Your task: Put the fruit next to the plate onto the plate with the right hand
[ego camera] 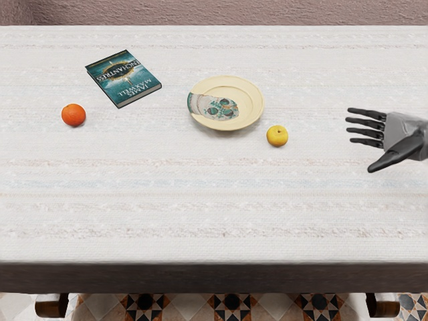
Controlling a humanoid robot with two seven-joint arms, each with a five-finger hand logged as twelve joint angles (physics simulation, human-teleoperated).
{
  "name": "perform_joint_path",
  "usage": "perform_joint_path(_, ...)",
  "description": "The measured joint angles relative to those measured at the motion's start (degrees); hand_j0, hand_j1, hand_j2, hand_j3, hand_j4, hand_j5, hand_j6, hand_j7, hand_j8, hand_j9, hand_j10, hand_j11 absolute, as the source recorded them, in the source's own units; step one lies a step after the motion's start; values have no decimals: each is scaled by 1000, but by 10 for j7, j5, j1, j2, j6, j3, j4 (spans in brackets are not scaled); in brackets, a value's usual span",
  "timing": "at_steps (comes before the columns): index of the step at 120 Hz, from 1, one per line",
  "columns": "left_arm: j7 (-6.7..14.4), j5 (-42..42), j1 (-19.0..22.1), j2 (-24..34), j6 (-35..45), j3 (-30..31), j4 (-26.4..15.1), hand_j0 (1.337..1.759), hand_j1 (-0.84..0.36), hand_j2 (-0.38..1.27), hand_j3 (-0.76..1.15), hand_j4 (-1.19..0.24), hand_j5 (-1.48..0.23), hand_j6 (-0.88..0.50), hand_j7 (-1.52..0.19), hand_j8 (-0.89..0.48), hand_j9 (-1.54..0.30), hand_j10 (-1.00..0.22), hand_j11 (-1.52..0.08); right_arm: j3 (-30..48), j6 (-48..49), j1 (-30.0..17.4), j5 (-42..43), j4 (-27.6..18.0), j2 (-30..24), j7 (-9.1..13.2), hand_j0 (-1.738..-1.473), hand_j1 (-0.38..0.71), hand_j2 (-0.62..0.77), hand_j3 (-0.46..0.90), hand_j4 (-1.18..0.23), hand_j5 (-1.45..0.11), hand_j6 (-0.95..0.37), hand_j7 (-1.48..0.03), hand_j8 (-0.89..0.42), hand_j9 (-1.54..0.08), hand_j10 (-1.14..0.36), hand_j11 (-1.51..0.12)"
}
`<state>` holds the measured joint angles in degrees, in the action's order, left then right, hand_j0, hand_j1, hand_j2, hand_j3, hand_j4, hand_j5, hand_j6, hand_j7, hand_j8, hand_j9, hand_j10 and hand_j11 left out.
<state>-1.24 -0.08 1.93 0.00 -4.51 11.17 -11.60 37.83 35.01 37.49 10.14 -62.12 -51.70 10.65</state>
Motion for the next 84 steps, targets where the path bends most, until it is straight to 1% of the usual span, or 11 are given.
perform_joint_path(21, 0, 0, 0, 0, 0, 0, 0, 1658, 349, 0, 0, 0, 0, 0, 0, 0, 0, 0, 0, 1, 0, 21, 43, -5, 30, 3, -1658, -330, -2, 0, -17, -22, -17, -22, -17, -22, -17, -22)
perform_joint_path(31, 0, 0, 0, 0, 0, 0, 0, 1658, 349, 0, 0, 0, 0, 0, 0, 0, 0, 0, 0, 9, 0, 50, 132, -11, 58, 3, -1658, -325, -2, 0, -22, -28, -21, -28, -21, -28, -21, -28)
perform_joint_path(37, 0, 0, 0, 0, 0, 0, 0, 1658, 349, 0, 0, 0, 0, 0, 0, 0, 0, 0, 0, 10, -6, 71, 198, -29, 70, 4, -1658, -325, -2, 0, -22, -28, -22, -28, -22, -28, -22, -28)
perform_joint_path(40, 0, 0, 0, 0, 0, 0, 0, 1658, 349, 0, 0, 0, 0, 0, 0, 0, 0, 0, 0, 9, -16, 82, 229, -39, 75, 11, -1658, -326, -2, 0, -21, -27, -21, -27, -21, -27, -21, -27)
perform_joint_path(48, 0, 0, 0, 0, 0, 0, 0, 1658, 349, 0, 0, 0, 0, 0, 0, 0, 0, 0, 0, 8, -57, 102, 306, -71, 89, 40, -1658, -330, -2, 0, -18, -22, -18, -22, -18, -22, -18, -22)
perform_joint_path(50, 0, 0, 0, 0, 0, 0, 0, 1658, 349, 0, 0, 0, 0, 0, 0, 0, 0, 0, 0, 8, -71, 105, 327, -80, 95, 55, -1658, -331, -2, 0, -17, -22, -18, -22, -17, -22, -17, -22)
perform_joint_path(58, 0, 0, 0, 0, 0, 0, 0, 1658, 349, 0, 0, 0, 0, 0, 0, 0, 0, 0, 0, 5, -138, 114, 407, -103, 130, 135, -1658, -332, -1, 0, -16, -20, -17, -20, -16, -20, -16, -20)
perform_joint_path(61, 0, 0, 0, 0, 0, 0, 0, 1658, 349, 0, 0, 0, 0, 0, 0, 0, 0, 0, 0, 2, -161, 116, 431, -109, 142, 158, -1658, -332, -2, 0, -16, -20, -17, -19, -16, -20, -16, -19)
perform_joint_path(65, 0, 0, 0, 0, 0, 0, 0, 1658, 349, 0, 0, 0, 0, 0, 0, 0, 0, 0, 0, -6, -194, 121, 456, -115, 156, 182, -1658, -332, -2, 0, -17, -20, -18, -20, -17, -20, -16, -20)
perform_joint_path(73, 0, 0, 0, 0, 0, 0, 0, 1658, 349, 0, 0, 0, 0, 0, 0, 0, 0, 0, 0, -42, -254, 146, 487, -125, 177, 211, -1658, -331, -2, 0, -18, -21, -19, -21, -18, -21, -18, -21)
perform_joint_path(84, 0, 0, 0, 0, 0, 0, 0, 1658, 349, 0, 0, 0, 0, 0, 0, 0, 0, 0, 0, -96, -317, 187, 509, -131, 211, 230, -1658, -328, -2, 0, -21, -24, -22, -24, -21, -24, -20, -24)
